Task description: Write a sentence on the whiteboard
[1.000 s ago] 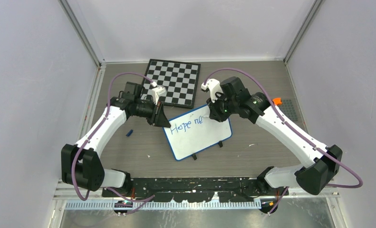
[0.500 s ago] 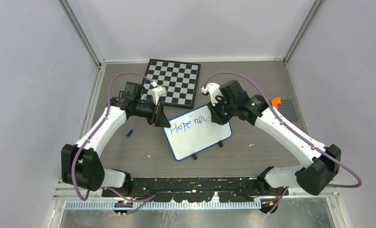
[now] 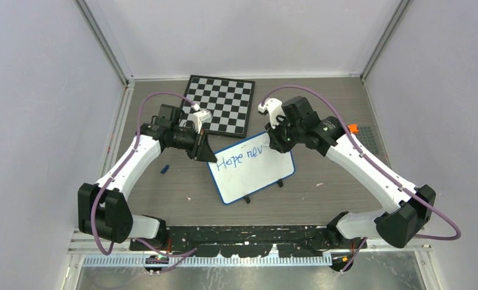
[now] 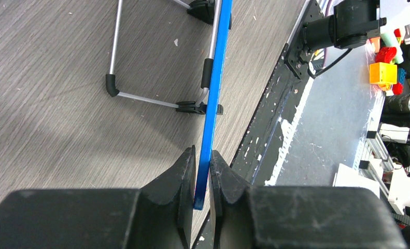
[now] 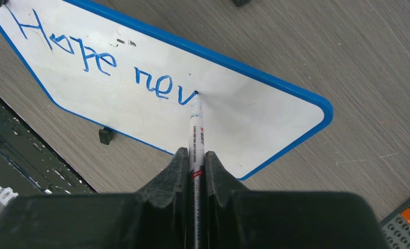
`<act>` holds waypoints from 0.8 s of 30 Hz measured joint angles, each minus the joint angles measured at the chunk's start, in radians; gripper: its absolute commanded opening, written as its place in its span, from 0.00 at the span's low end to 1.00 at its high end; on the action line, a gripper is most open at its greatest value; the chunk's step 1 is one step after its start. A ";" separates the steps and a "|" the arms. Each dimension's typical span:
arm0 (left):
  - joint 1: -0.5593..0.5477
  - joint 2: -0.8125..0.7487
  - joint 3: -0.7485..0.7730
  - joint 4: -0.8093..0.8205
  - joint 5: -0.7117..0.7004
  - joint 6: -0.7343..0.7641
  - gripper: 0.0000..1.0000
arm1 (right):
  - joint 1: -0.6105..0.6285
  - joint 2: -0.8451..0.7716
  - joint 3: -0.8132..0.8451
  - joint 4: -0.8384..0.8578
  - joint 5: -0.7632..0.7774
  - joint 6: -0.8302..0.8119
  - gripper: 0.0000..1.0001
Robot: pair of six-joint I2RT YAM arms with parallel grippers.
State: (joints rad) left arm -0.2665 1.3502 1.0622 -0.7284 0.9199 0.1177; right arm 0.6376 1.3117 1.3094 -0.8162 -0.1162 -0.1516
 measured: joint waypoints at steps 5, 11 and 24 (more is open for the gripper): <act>0.000 0.000 0.000 -0.002 0.000 0.000 0.16 | 0.000 0.000 0.011 -0.002 0.001 -0.004 0.00; -0.002 0.000 0.002 -0.003 0.000 0.000 0.17 | 0.000 -0.021 0.009 -0.019 -0.031 -0.004 0.00; -0.005 0.000 0.002 -0.011 0.000 0.004 0.17 | -0.001 -0.039 -0.043 -0.006 -0.012 -0.008 0.00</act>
State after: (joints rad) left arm -0.2710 1.3506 1.0637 -0.7395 0.9195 0.1219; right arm 0.6369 1.2724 1.2667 -0.8227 -0.1280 -0.1593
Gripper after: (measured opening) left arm 0.173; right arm 0.170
